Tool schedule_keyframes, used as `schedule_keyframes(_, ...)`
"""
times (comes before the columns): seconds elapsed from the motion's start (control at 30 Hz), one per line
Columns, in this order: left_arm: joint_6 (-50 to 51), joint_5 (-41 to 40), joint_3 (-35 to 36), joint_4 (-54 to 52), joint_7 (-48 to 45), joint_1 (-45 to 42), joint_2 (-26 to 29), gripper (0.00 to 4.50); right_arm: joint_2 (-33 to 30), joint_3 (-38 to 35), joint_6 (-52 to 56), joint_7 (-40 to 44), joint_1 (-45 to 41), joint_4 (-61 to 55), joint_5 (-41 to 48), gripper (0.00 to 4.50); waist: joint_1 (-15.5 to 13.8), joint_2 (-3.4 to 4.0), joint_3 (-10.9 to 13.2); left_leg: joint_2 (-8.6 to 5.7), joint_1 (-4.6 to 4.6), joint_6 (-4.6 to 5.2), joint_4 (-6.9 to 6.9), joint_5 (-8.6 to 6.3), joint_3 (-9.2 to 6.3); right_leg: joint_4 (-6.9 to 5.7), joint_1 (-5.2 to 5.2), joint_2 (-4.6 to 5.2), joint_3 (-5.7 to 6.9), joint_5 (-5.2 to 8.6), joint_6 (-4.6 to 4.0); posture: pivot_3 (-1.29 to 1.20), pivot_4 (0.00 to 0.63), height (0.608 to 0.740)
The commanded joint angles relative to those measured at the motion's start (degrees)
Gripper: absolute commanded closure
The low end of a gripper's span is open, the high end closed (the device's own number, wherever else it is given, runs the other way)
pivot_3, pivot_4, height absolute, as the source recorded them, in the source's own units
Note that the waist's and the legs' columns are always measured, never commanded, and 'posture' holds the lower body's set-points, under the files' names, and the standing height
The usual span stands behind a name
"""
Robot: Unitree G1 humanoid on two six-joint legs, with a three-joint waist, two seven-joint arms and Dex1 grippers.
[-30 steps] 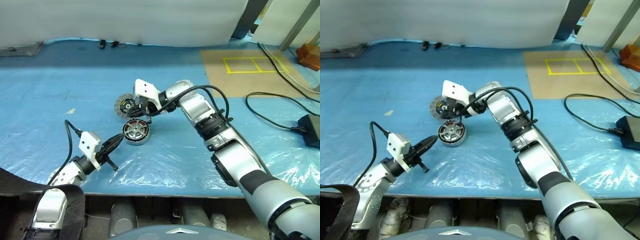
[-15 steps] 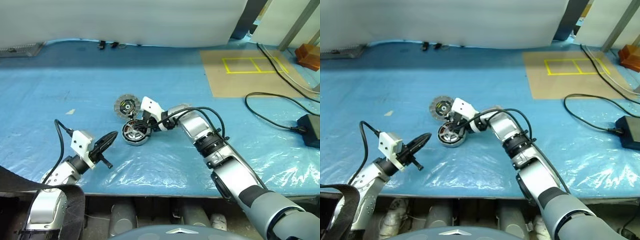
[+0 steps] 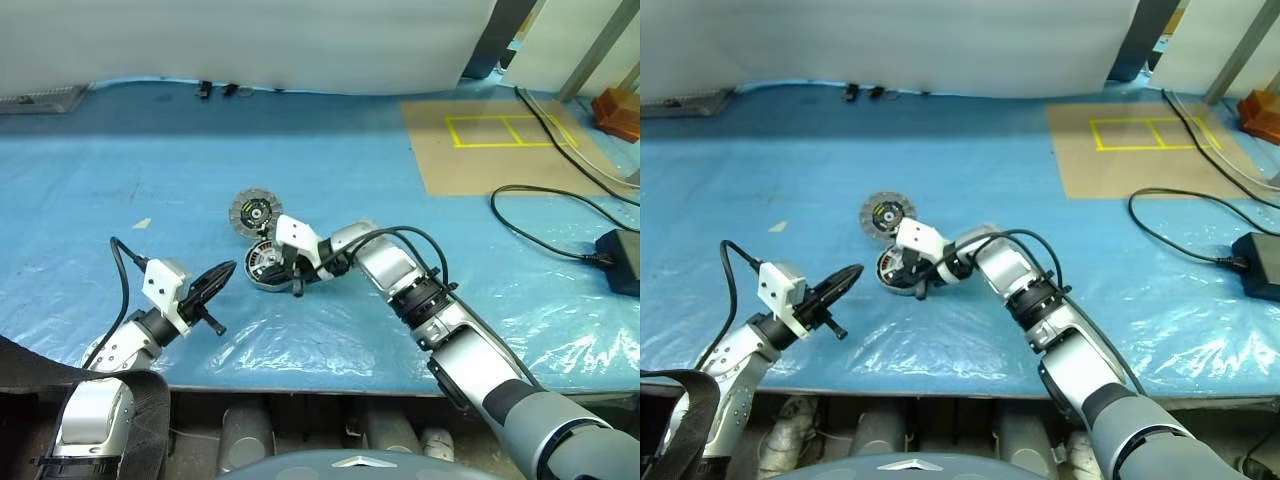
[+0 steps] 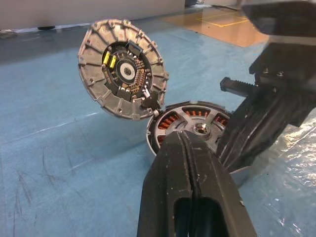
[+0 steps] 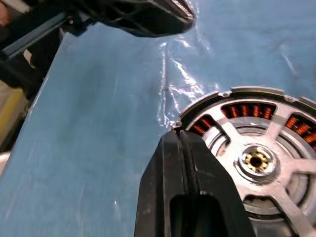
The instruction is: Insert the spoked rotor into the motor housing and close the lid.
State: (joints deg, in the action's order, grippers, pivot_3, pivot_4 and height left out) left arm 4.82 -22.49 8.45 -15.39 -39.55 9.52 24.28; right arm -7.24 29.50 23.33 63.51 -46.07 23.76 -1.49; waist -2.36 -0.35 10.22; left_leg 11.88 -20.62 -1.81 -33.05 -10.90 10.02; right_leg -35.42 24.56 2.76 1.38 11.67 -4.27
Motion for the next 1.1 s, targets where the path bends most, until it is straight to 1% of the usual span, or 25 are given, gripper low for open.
schedule_keyframes(0.03, -1.18, -0.05, 0.31, -0.69, -0.31, 0.02, 0.28, 4.5, -0.58, 0.87, -1.52, -2.54, 0.35, 2.54, -2.75, 4.47, -0.02, 0.0, 0.0, 0.02, 0.15, 0.0, 0.0, 0.0, 0.0, 0.0, -0.13, -0.01, 0.01, 0.09, 0.15, 0.0, 0.15, 0.74)
schedule_keyframes(0.07, -1.22, 0.0, 0.27, -0.67, -0.32, 0.07, 0.27, 4.5, -0.22, 0.11, -1.49, -2.34, 0.2, 2.39, -1.83, 4.47, -0.05, 0.0, 0.01, 0.02, 0.33, 0.0, 0.03, -0.01, -0.01, 0.0, -0.28, 0.0, 0.01, 0.21, 0.37, 0.0, 0.15, 0.74)
schedule_keyframes(0.13, -1.13, 0.04, 0.27, -0.6, -0.39, -0.01, 0.33, 4.5, 1.35, -3.09, 0.47, -0.93, -0.17, 0.93, 2.52, 4.47, -0.09, -0.02, 0.02, 0.0, 0.57, 0.0, 0.05, -0.01, -0.04, 0.0, -0.47, 0.01, -0.01, 0.23, 0.4, 0.0, 0.15, 0.74)
schedule_keyframes(0.23, -0.7, -0.04, 0.34, -0.87, -0.3, -0.28, 0.49, 4.5, 2.53, -6.45, 2.66, 1.53, -0.77, -1.44, 7.4, 4.47, -0.13, -0.04, 0.04, -0.01, 0.53, 0.0, 0.05, -0.01, -0.16, 0.0, -0.45, 0.01, -0.02, 0.24, 0.41, 0.0, 0.15, 0.74)
schedule_keyframes(0.33, 0.39, -0.16, 0.23, -1.85, 0.13, -0.85, 0.78, 4.5, 3.83, -9.6, 4.69, 0.68, -2.25, -1.24, 9.99, 4.47, -0.11, -0.04, 0.03, 0.01, 0.52, 0.0, 0.07, -0.01, -0.17, 0.0, -0.43, -0.01, -0.02, 0.22, 0.39, 0.0, 0.15, 0.74)
schedule_keyframes(0.37, 0.81, -0.2, 0.15, -2.28, 0.32, -1.06, 0.83, 4.5, 4.12, -10.14, 4.34, -0.21, -2.69, -0.49, 9.84, 4.47, -0.08, -0.04, 0.03, 0.01, 0.47, 0.0, 0.1, -0.01, -0.16, 0.0, -0.37, -0.01, -0.02, 0.21, 0.35, 0.0, 0.15, 0.74)
schedule_keyframes(0.43, 1.6, -0.29, 0.0, -3.08, 0.68, -1.38, 0.88, 4.5, 4.55, -10.66, 3.34, -2.78, -3.41, 1.48, 8.71, 4.47, -0.05, -0.04, 0.03, 0.0, 0.38, -0.01, 0.19, -0.01, -0.09, 0.06, -0.3, -0.01, -0.02, 0.04, -0.01, 0.0, 0.15, 0.74)
schedule_keyframes(0.47, 1.96, -0.36, -0.03, -3.33, 0.82, -1.57, 0.91, 4.5, 4.59, -10.32, 3.19, -4.4, -3.9, 3.26, 7.48, 4.47, -0.04, -0.04, 0.03, 0.0, 0.36, -0.01, 0.26, -0.01, -0.06, 0.13, -0.29, -0.01, -0.02, 0.04, -0.02, 0.0, 0.15, 0.74)
schedule_keyframes(0.57, 3.05, 0.26, -0.19, -3.36, 1.69, -2.01, 0.91, 4.5, 3.95, -7.42, 2.36, -8.77, -4.16, 9.42, 2.67, 4.47, -0.03, -0.04, 0.03, -0.02, 0.33, -0.02, 0.37, 0.0, 0.0, 0.31, -0.29, -0.01, -0.01, 0.04, -0.02, 0.0, 0.15, 0.74)
schedule_keyframes(0.63, 3.92, 1.71, -0.58, -2.49, 2.52, -2.33, 1.31, 4.5, 3.28, -5.49, 0.22, -9.33, -3.52, 11.06, 0.27, 4.47, -0.03, -0.02, 0.03, -0.02, 0.3, -0.03, 0.4, 0.0, 0.02, 0.37, -0.29, -0.01, 0.01, 0.04, -0.03, 0.0, 0.15, 0.74)
schedule_keyframes(0.73, 4.22, 2.74, -0.66, -0.87, 3.21, -3.43, 1.32, 4.5, 2.83, -4.96, 0.57, -7.97, -2.94, 10.55, 0.19, 4.47, -0.04, -0.02, 0.02, -0.02, 0.38, -0.02, 0.42, -0.01, 0.03, 0.38, -0.33, -0.01, 0.0, 0.04, -0.02, 0.0, 0.15, 0.74)
schedule_keyframes(0.87, 3.41, 2.01, 0.28, 2.95, 3.18, -5.81, 0.63, 4.5, 3.12, -8.44, -1.23, -5.79, -3.37, 7.45, 3.88, 4.47, -0.12, -0.02, 0.02, -0.02, 0.47, -0.01, 0.4, -0.01, 0.02, 0.35, -0.4, -0.01, 0.0, 0.04, 0.01, 0.0, 0.15, 0.74)
schedule_keyframes(0.9, 3.18, 2.29, 0.43, 4.74, 3.09, -6.51, 0.8, 4.5, 2.71, -9.09, -1.06, -3.58, -3.21, 5.02, 5.6, 4.47, -0.16, -0.02, 0.02, -0.02, 0.46, -0.01, 0.38, -0.01, 0.02, 0.33, -0.4, 0.0, 0.0, 0.04, 0.0, 0.0, 0.15, 0.74)
schedule_keyframes(0.97, 3.79, 2.91, 1.14, 9.14, 4.0, -8.35, 1.12, 4.5, 1.46, -10.19, 2.01, 1.37, -2.69, -0.82, 9.66, 4.47, -0.21, -0.03, 0.03, -0.02, 0.4, -0.01, 0.38, 0.0, 0.02, 0.34, -0.37, 0.0, 0.0, 0.03, -0.01, 0.0, 0.15, 0.74)
schedule_keyframes(1.03, 3.61, 3.78, 1.5, 12.32, 4.62, -9.61, 1.52, 4.5, 0.55, -10.73, 5.55, 3.9, -2.3, -4.59, 12.33, 4.47, -0.23, -0.04, 0.03, -0.03, 0.31, -0.01, 0.4, 0.0, 0.02, 0.38, -0.33, -0.01, 0.01, 0.03, -0.02, 0.0, 0.15, 0.74)
schedule_keyframes(1.1, 2.19, 3.03, 2.4, 18.22, 3.73, -13.12, 1.1, 4.5, -1.49, -11.58, 11.7, 6.56, -1.91, -9.59, 16.25, 4.47, -0.22, -0.05, 0.02, 0.0, 0.27, -0.01, 0.42, 0.0, 0.0, 0.42, -0.3, -0.04, 0.03, 0.02, -0.02, 0.0, 0.15, 0.74)
